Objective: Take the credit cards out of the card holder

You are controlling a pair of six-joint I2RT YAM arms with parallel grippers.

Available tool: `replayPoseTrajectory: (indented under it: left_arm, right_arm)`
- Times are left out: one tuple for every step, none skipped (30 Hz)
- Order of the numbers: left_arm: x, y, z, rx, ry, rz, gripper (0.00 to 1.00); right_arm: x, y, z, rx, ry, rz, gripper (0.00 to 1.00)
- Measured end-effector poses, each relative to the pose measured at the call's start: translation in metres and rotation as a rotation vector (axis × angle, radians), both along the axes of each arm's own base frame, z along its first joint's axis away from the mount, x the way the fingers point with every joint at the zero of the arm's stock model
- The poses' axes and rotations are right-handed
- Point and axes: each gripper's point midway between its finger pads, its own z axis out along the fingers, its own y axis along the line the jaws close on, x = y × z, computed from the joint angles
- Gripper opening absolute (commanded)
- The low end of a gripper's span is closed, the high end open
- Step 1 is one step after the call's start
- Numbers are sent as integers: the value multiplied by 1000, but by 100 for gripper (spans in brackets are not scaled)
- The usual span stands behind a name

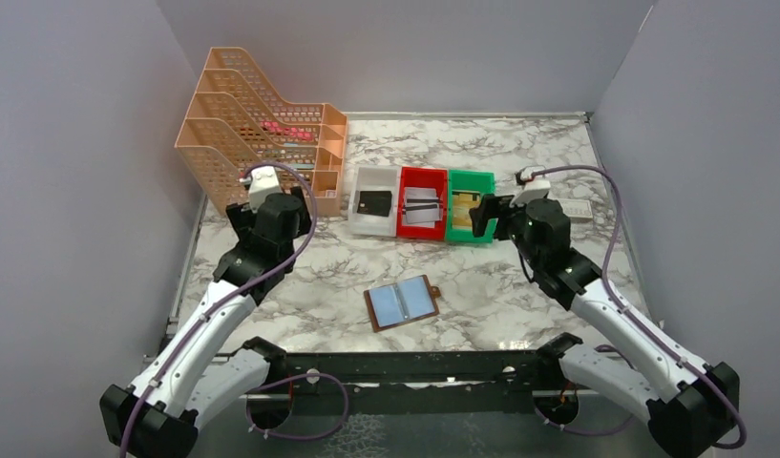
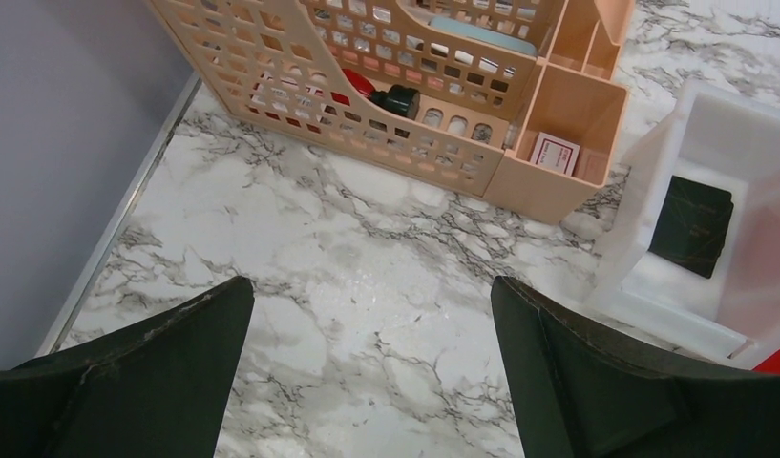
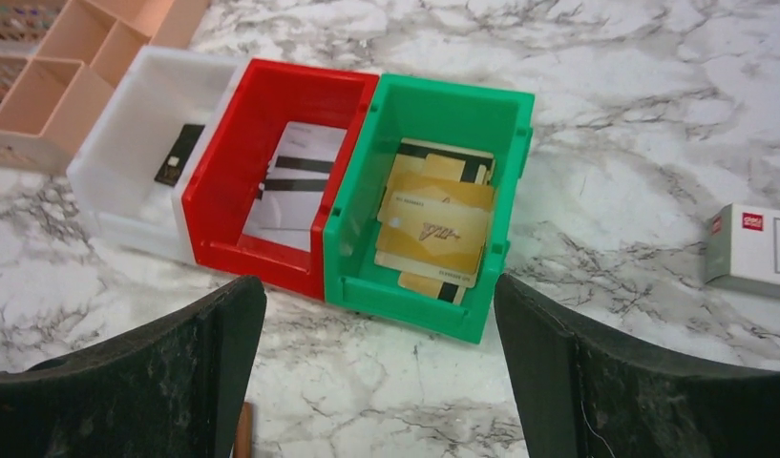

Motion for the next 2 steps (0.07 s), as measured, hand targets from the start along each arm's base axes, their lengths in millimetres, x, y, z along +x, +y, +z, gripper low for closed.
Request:
replayPoseTrajectory:
  left_arm:
    - [0, 0, 1, -1, -4, 1, 99]
    - [-1, 1, 1, -1, -7, 3, 99]
  right_arm:
    - [0, 2, -7, -8, 20, 10, 94]
    - [1, 4, -12, -14, 35, 16, 94]
